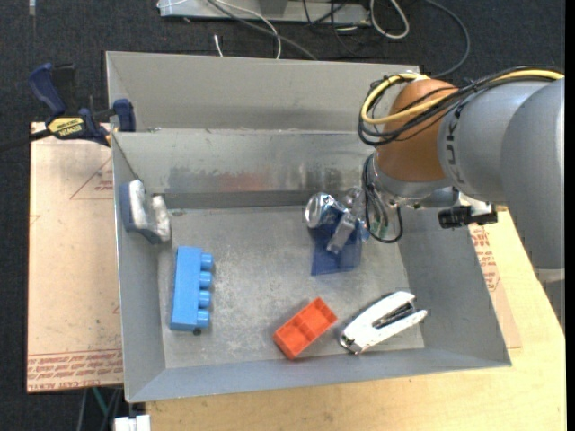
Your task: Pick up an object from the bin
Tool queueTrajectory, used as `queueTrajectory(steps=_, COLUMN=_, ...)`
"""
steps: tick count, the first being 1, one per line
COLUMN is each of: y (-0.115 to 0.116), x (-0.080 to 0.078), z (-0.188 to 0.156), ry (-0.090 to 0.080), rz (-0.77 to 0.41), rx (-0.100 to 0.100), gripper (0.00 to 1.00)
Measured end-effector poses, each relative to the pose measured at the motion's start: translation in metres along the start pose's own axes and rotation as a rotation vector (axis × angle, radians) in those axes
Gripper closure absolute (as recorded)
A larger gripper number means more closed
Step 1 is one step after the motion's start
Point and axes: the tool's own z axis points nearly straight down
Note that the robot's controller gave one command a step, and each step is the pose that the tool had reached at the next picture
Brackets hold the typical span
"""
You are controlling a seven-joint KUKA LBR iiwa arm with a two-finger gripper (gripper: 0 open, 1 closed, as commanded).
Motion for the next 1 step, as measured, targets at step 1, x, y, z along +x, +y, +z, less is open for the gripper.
queueTrajectory(steps=1, y=0.0003, x=-0.0007, z=-0.0044, ry=-0.002, rz=-0.001, rx=-0.001, gripper=1.00)
